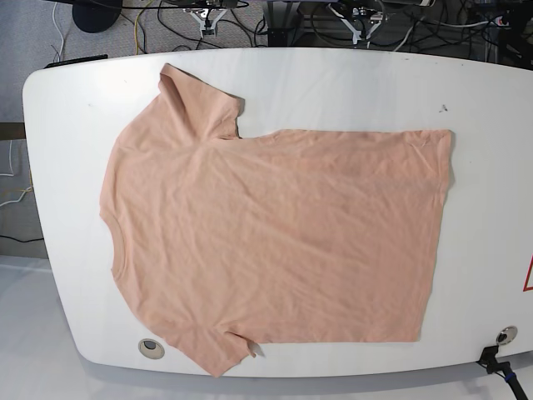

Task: Fold the T-shirt properly

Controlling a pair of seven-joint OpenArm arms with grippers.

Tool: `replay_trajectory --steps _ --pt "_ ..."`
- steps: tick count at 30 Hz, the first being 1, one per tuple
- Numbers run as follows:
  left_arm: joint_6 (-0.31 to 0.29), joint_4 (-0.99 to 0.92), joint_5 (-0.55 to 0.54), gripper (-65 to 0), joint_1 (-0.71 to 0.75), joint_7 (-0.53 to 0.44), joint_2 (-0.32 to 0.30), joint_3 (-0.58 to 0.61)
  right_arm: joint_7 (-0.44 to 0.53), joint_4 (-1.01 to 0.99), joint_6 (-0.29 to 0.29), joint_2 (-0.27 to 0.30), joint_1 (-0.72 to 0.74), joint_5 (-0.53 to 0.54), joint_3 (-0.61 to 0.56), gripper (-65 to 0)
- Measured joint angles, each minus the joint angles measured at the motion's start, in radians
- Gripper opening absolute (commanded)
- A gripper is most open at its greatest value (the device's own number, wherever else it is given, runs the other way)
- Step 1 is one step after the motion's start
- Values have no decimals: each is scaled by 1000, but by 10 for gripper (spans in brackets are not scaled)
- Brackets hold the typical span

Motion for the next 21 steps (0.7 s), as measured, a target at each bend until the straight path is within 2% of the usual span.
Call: replay_trajectory --steps 18,21 --pt "-5 -2 -6 -641 -7 8 -1 -4 12 27 7 -6 -14 -11 2 -650" --pt "-5 0 -6 -640 -7 10 -1 -3 20 57 32 0 -37 -18 0 -650"
